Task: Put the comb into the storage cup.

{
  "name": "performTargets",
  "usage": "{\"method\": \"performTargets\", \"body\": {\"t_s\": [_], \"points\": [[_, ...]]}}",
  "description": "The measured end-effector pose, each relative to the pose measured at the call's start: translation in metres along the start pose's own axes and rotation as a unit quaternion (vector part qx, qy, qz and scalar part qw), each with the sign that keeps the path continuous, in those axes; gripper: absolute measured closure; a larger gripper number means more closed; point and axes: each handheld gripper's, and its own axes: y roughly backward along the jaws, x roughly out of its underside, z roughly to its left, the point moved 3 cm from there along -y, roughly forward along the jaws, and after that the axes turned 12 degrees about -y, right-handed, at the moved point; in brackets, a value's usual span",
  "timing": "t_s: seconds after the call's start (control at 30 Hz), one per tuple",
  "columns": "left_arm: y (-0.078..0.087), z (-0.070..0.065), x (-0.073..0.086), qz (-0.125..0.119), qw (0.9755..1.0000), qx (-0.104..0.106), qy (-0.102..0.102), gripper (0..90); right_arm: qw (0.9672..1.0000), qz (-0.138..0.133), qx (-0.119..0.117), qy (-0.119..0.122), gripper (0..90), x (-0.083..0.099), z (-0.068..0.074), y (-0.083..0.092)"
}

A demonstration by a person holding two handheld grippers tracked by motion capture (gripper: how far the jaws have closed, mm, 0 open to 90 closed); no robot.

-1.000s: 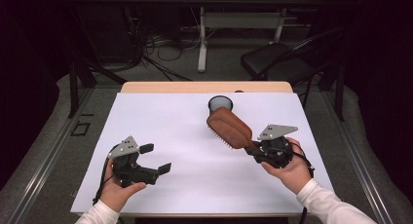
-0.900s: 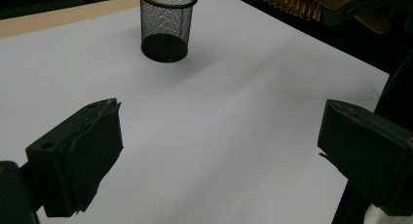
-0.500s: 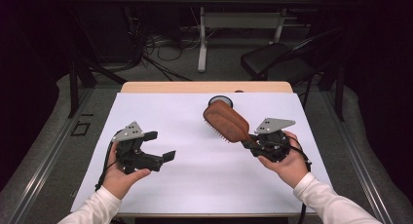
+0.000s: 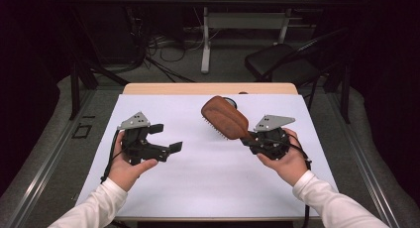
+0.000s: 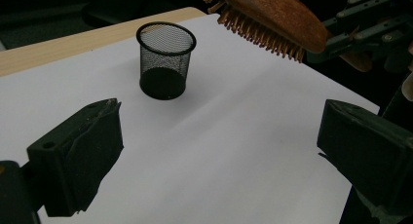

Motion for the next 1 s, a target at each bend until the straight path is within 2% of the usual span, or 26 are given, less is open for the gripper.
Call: {"method": "performTargets", "body": {"t_s": [0.57,1.0], "points": [[-0.016,0.009,-0.023,-0.016,0.9997,0.008,0.018,3.9,0.9998,-0.02,-0.008,-0.001,71.7,-0.008,0.007,-0.013],[-0.026,0.016,-0.037,-0.029,0.9975,0.027,0.058,5.9,0.9993,-0.036,-0.009,0.004,71.7,-0.011,0.012,-0.019]]}}
